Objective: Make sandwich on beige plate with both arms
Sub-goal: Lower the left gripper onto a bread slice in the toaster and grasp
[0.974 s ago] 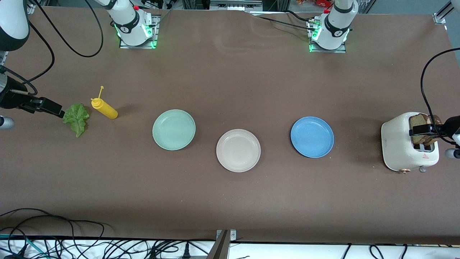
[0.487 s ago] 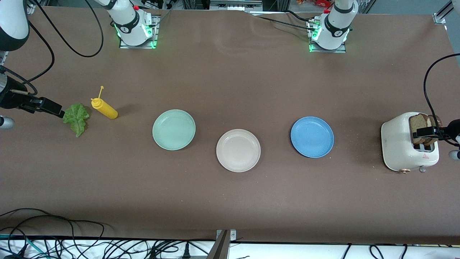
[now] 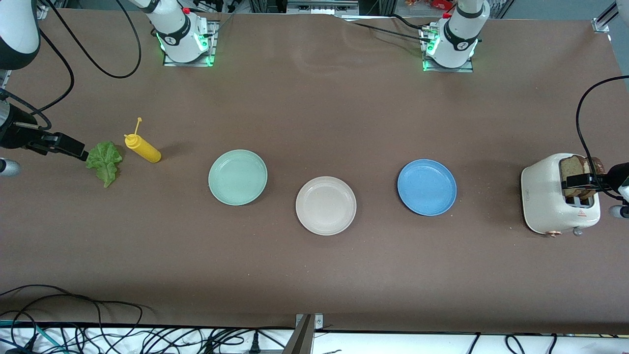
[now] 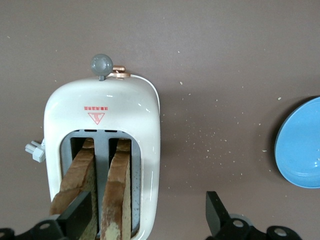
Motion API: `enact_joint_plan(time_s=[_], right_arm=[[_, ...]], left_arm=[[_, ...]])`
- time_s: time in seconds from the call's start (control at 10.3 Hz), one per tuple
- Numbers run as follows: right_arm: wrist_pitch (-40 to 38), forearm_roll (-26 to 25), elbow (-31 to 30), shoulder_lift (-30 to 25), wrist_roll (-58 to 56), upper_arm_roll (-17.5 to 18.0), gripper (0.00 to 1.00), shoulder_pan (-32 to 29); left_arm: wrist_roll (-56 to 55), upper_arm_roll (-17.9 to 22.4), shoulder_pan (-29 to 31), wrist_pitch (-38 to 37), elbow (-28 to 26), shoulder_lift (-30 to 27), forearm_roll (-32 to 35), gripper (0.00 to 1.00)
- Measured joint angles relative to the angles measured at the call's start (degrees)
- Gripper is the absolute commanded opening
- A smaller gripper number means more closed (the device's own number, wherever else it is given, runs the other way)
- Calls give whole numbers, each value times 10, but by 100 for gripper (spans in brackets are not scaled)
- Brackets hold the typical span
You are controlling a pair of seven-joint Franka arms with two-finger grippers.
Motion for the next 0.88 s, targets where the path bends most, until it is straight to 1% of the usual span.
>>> enact_joint_plan(time_s=[0.1, 0.19, 0.29, 0.49, 0.58, 0.88], right_arm=[[0, 0, 0, 0, 0, 0, 100, 0], [0, 0, 0, 0, 0, 0, 100, 0], [0, 0, 0, 0, 0, 0, 100, 0], [0, 0, 0, 0, -1, 0, 100, 0], [0, 0, 0, 0, -1, 0, 100, 0], [0, 0, 0, 0, -1, 0, 100, 0]], left_arm=[[0, 0, 2, 23, -17, -2, 0, 99], [0, 0, 3, 41, -36, -4, 0, 96], [1, 0, 4, 50, -51, -8, 0, 85], [3, -1, 4, 53, -63, -14, 0, 13], [5, -1, 4, 53, -66, -17, 0, 0], [58, 0, 7, 54, -72, -24, 0, 0]])
